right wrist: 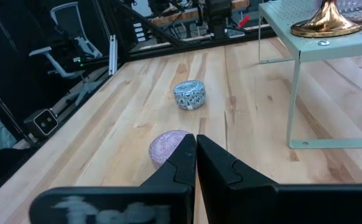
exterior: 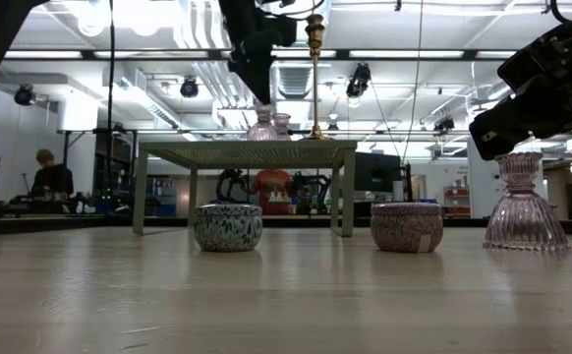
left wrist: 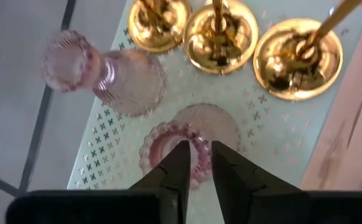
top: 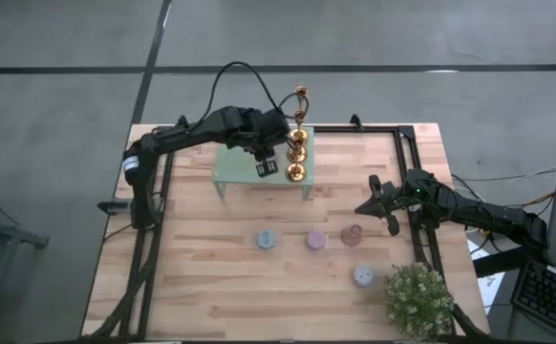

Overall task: Pick & Place candle stick holders
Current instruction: Put the bottom purple candle holder on the shelf aligned with the purple candle holder

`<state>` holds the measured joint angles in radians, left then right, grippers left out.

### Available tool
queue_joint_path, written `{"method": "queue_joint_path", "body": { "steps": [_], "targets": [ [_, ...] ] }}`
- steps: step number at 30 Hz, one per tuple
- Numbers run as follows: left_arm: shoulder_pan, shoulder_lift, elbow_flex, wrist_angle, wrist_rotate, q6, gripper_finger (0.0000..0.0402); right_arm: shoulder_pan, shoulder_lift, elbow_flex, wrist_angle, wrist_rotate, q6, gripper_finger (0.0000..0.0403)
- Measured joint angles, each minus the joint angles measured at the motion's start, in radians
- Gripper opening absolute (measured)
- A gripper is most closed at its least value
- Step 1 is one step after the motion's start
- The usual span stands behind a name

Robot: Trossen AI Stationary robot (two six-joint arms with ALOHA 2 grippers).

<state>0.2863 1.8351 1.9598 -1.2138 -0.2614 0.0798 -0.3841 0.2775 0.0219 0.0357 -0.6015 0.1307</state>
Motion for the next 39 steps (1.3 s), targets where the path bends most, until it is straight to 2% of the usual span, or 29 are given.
{"method": "queue_joint_path", "body": {
  "steps": [10, 16, 22, 34, 39],
  "targets": [
    [0.000, -0.004, 0.014, 0.038, 0.000, -0.045, 0.0068, 0.000, 0.000, 0.000, 0.000, 0.000, 0.000, 0.0008],
    [-0.003, -0.009, 0.063, -0.068, 0.001, -0.048, 0.0069, 0.000, 0.000, 0.000, 0.000, 0.000, 0.005, 0.0008],
    [-0.003, -0.009, 0.063, -0.129, -0.002, -0.056, 0.0069, 0.000, 0.000, 0.000, 0.000, 0.000, 0.014, 0.0008],
    [-0.003, -0.076, 0.044, -0.073, -0.032, -0.054, 0.0069, 0.000, 0.004, 0.000, 0.000, -0.001, 0.022, 0.0008],
    [-0.003, -0.157, -0.034, 0.006, -0.027, -0.043, 0.0069, 0.000, 0.007, 0.000, -0.001, -0.001, 0.021, 0.0008]
  ]
}}
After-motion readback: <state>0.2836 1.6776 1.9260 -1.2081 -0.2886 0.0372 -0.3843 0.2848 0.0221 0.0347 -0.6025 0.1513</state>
